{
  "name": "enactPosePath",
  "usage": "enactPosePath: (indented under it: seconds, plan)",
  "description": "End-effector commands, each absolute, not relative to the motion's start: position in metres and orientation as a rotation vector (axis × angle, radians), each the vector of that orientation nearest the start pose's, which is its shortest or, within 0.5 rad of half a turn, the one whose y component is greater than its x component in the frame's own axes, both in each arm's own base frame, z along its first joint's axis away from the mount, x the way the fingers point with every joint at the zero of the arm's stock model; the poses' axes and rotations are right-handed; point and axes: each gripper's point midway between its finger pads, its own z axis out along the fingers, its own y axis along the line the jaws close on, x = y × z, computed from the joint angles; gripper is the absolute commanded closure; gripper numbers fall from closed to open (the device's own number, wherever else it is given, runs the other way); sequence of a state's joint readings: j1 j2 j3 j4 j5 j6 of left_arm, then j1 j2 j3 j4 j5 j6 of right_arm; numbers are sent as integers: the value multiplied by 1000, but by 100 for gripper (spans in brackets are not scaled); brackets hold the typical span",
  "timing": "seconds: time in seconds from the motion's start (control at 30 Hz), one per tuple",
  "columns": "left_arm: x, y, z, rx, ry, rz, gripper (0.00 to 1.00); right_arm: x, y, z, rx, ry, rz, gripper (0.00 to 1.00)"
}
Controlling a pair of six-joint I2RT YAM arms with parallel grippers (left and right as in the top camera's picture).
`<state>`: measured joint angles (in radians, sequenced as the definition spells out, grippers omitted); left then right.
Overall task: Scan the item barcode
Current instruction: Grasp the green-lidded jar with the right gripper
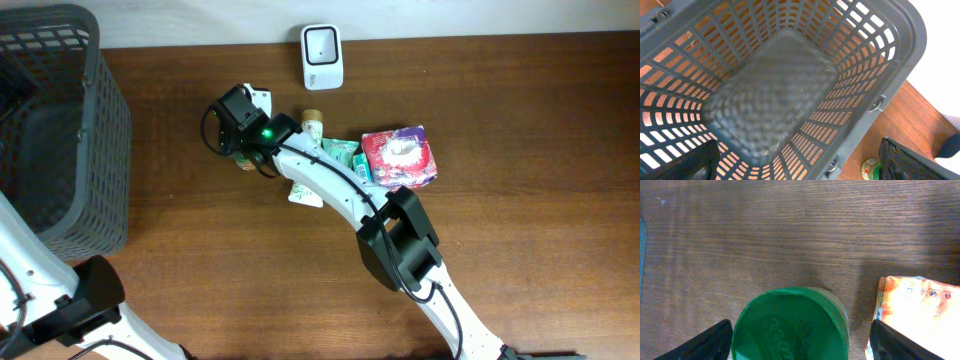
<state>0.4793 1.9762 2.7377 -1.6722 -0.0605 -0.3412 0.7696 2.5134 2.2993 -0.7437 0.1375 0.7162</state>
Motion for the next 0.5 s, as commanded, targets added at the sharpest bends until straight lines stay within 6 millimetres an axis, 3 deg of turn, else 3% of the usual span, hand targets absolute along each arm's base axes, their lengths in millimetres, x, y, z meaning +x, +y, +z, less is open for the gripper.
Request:
enactPosePath:
  seconds: [0.0, 0.1, 0.17, 0.2, 0.33, 0.47]
  plan:
    - [358, 200, 378, -1023, 2253, 139, 1, 460, 422, 61, -69, 2587, 385, 14]
    - [358, 199, 378, -1022, 2254, 138, 1, 457, 424, 44, -81, 2613, 377, 11]
    - [358, 199, 378, -1021, 2253, 138, 1, 458, 425, 44, -117, 2603, 373, 26]
    - [358, 199, 378, -1022, 2254, 138, 1, 460, 425, 46, -227, 2578, 331, 31]
    - [358, 199, 378, -1022, 2254, 138, 1, 458, 420, 71, -587, 2485, 218, 32]
    - [356, 198, 376, -1026, 2264, 137, 1, 421, 433, 61, -1210, 2376, 282, 33]
